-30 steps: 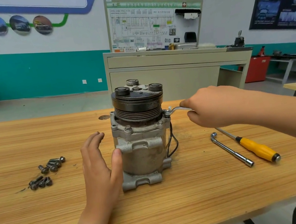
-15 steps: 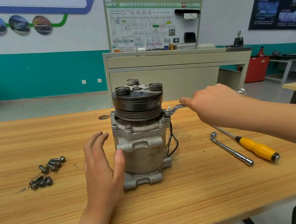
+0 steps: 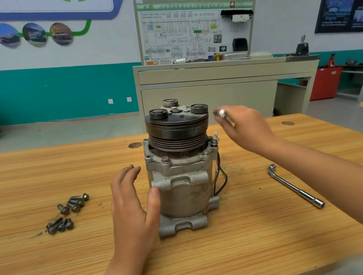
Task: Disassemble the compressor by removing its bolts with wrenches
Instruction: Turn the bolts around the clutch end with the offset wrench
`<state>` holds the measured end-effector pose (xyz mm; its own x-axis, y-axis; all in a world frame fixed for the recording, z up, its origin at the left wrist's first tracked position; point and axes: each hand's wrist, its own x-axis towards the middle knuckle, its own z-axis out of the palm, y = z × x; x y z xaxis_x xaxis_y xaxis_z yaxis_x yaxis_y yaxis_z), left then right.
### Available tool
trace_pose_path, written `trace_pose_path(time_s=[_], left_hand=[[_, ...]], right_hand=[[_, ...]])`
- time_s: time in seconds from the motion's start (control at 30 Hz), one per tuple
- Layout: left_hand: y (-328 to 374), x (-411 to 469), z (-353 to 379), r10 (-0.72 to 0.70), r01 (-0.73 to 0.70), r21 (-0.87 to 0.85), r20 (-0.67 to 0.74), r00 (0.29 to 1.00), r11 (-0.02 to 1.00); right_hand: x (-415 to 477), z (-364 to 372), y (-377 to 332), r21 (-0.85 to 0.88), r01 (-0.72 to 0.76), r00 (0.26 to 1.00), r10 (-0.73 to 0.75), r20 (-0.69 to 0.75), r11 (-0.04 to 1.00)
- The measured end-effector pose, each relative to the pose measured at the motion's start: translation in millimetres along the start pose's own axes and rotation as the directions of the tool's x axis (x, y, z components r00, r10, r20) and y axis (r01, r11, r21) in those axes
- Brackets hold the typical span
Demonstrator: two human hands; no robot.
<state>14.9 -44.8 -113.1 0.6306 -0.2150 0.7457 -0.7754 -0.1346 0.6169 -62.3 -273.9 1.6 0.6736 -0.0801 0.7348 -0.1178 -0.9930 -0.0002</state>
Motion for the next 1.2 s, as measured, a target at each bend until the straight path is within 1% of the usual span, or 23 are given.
trace_pose_path(time_s=[0.07,0.1,0.17,0.2,0.27,0.37,0.43,0.53,0.67,0.77,0.83,0.93,1.07,1.2], left_hand=[[0,0,1,0.008,-0.008,-0.004,0.004,1.000,1.000],[0,0,1,0.009,-0.009,-0.005,0.002,1.000,1.000],[0,0,1,0.007,-0.007,-0.002,-0.003,1.000,1.000],[0,0,1,0.011,-0.011,0.001,-0.005,1.000,1.000],[1,0,0,0.012,-0.012,0.004,-0.010,1.000,1.000],[2,0,0,-0.007,0.007,0.003,-0.011,1.000,1.000],[3,-1,0,-0.003,0.003,0.002,-0.009,1.000,1.000],[3,0,0,-0.009,0.009,-0.005,-0.015,1.000,1.000],[3,-1,0,-0.010,0.010,-0.012,-0.018,1.000,1.000],[2,0,1,-0.010,0.010,-0.012,-0.021,1.000,1.000],[2,0,1,-0.007,0.007,-0.009,-0.020,1.000,1.000],[2,0,1,-0.008,0.008,-0.009,-0.016,1.000,1.000],[2,-1,0,-0.014,0.013,-0.011,-0.023,1.000,1.000],[1,-1,0,-0.016,0.015,-0.016,-0.033,0.999,1.000]], right_hand=[[-6,-15,0,0.094,-0.080,0.996,0.083,-0.026,0.992],[-9,-24,-1,0.145,-0.095,0.995,0.098,-0.018,0.985],[-18,-43,-6,0.190,-0.079,0.997,0.073,0.036,0.979],[-24,-51,-8,0.167,-0.058,0.996,0.046,0.076,0.984],[-34,-61,-11,0.050,-0.015,0.982,0.005,0.186,0.999],[-43,-68,-16,-0.117,0.014,0.933,0.029,0.360,0.993],[-45,-70,-19,-0.184,0.029,0.917,0.047,0.397,0.982],[-44,-70,-22,-0.224,0.020,0.919,0.070,0.389,0.974],[-38,-68,-27,-0.379,0.043,0.906,0.124,0.404,0.924],[-34,-67,-33,-0.494,0.158,0.888,0.096,0.451,0.855],[-35,-68,-39,-0.530,0.239,0.879,0.050,0.473,0.814],[-39,-67,-46,-0.529,0.277,0.873,0.020,0.488,0.802],[-35,-66,-41,-0.432,0.199,0.874,0.040,0.484,0.880],[-37,-66,-39,-0.351,0.141,0.901,0.027,0.433,0.926]])
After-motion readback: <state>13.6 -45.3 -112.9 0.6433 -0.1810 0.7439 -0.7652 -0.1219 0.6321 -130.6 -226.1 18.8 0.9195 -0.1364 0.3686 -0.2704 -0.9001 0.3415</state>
